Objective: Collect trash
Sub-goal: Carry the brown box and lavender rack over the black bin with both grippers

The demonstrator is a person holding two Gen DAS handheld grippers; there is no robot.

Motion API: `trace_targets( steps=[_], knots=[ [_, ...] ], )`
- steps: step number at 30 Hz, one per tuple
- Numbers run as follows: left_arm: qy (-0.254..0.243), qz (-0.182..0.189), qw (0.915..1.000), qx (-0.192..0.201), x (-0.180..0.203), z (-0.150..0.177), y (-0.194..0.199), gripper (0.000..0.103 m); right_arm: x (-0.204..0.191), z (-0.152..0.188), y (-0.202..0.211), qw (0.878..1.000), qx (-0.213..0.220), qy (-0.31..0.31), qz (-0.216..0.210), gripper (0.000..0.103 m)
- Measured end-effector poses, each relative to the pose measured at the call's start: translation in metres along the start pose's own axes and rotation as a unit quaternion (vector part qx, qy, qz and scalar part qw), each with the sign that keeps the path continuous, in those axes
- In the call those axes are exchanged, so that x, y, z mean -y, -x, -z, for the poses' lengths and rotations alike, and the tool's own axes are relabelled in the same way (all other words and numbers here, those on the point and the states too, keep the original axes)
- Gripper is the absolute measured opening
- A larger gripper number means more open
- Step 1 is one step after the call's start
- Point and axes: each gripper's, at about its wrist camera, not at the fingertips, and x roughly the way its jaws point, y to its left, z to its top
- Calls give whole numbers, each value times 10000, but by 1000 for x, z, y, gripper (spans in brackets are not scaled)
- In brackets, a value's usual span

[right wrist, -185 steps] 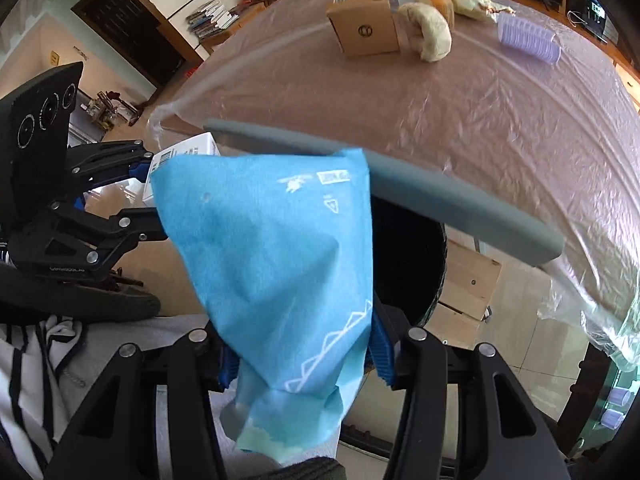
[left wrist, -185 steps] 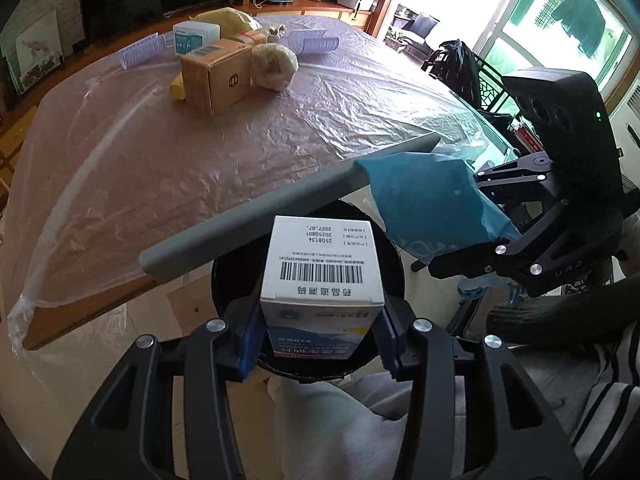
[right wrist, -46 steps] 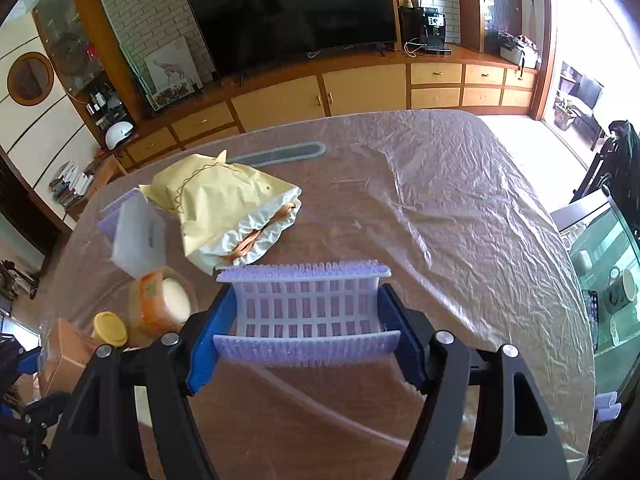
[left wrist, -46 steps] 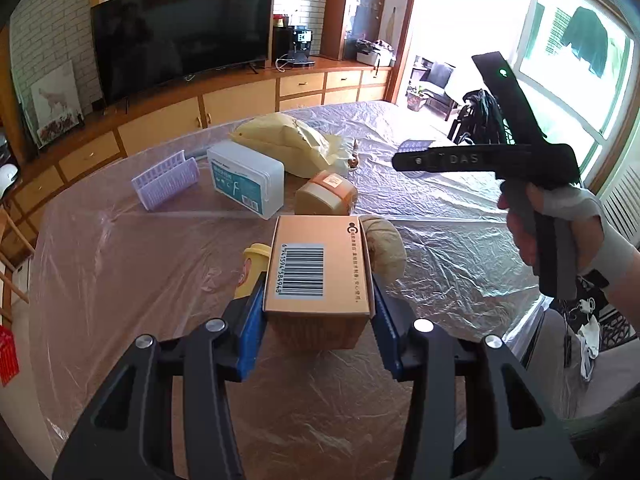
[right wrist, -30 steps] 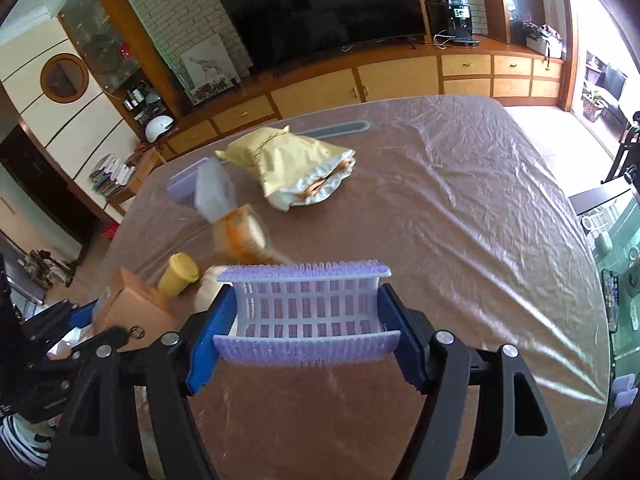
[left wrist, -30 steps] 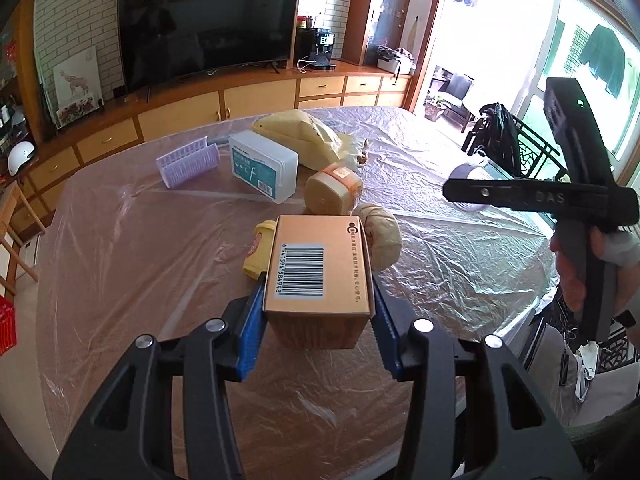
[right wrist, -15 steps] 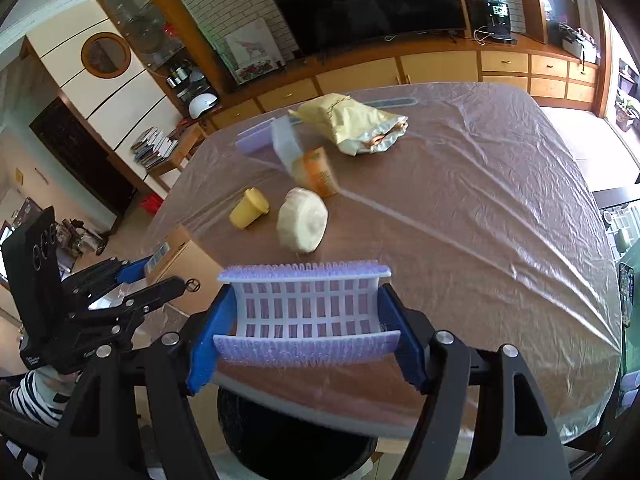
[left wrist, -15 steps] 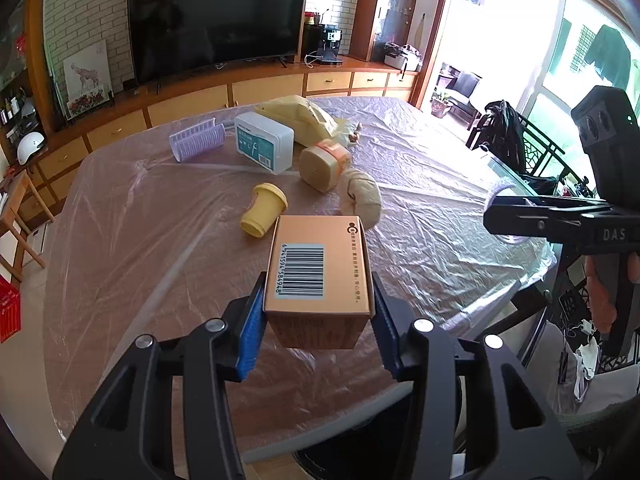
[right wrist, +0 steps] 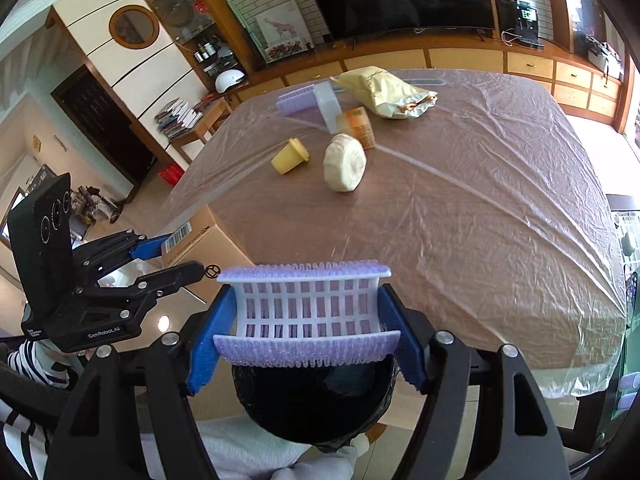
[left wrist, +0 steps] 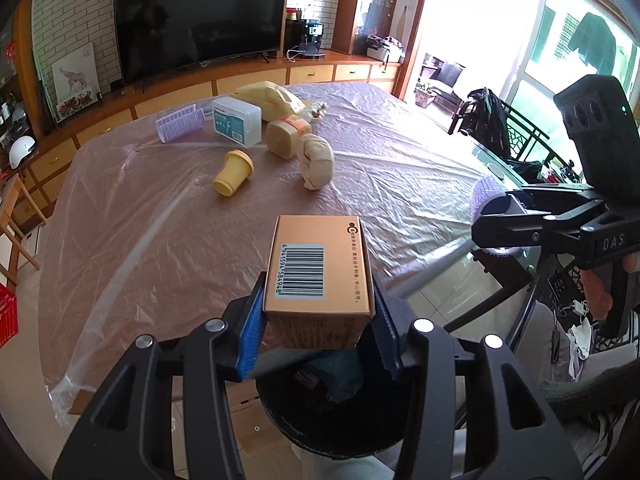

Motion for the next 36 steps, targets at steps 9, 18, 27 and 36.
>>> trace_targets(
  steps=[9, 18, 27, 36],
  knots=[
    [-248, 245, 9991, -229, 23, 25, 6, 49, -16, 29, 2, 9985, -351, 396, -109, 70],
    [-425, 329, 9979, -360, 45, 39, 7, 49, -20, 53, 1, 9969, -568, 537, -107, 70],
    [-456, 371, 9964, -613, 52, 50, -4, 48, -19, 66, -9, 9958, -738, 550, -20, 70],
    [-418, 172, 9939, -1008, 47, 73, -26, 48, -20, 79, -40, 9920, -1061, 667, 119, 70]
  ],
)
